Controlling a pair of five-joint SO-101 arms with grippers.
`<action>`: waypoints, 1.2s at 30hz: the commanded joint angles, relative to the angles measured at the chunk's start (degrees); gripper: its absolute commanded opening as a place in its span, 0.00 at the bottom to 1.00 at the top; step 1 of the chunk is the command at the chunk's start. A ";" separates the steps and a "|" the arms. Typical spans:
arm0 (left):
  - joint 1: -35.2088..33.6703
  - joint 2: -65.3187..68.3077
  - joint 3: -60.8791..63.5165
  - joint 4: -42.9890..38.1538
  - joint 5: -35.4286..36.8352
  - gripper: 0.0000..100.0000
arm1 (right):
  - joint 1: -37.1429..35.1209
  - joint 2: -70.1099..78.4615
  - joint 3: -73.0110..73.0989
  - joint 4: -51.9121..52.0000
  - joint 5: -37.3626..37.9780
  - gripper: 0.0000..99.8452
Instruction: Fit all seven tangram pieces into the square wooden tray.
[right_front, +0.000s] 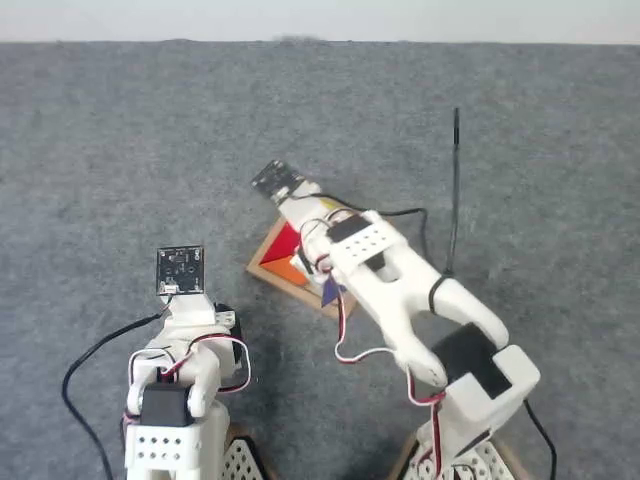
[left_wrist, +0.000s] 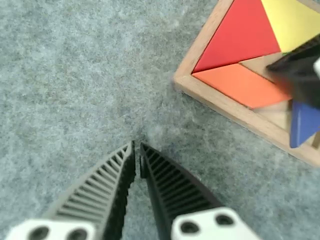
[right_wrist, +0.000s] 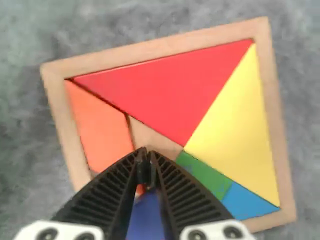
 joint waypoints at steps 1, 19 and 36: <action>-0.35 -1.14 -0.75 0.26 -0.88 0.01 | 3.74 -1.54 -2.73 0.92 -0.79 0.01; -0.35 -1.14 -0.75 0.26 -0.88 0.01 | 8.66 -2.24 -2.46 3.65 -0.88 0.01; -0.35 -1.14 -0.75 0.26 -0.88 0.01 | 4.88 -36.35 23.56 3.21 0.44 0.01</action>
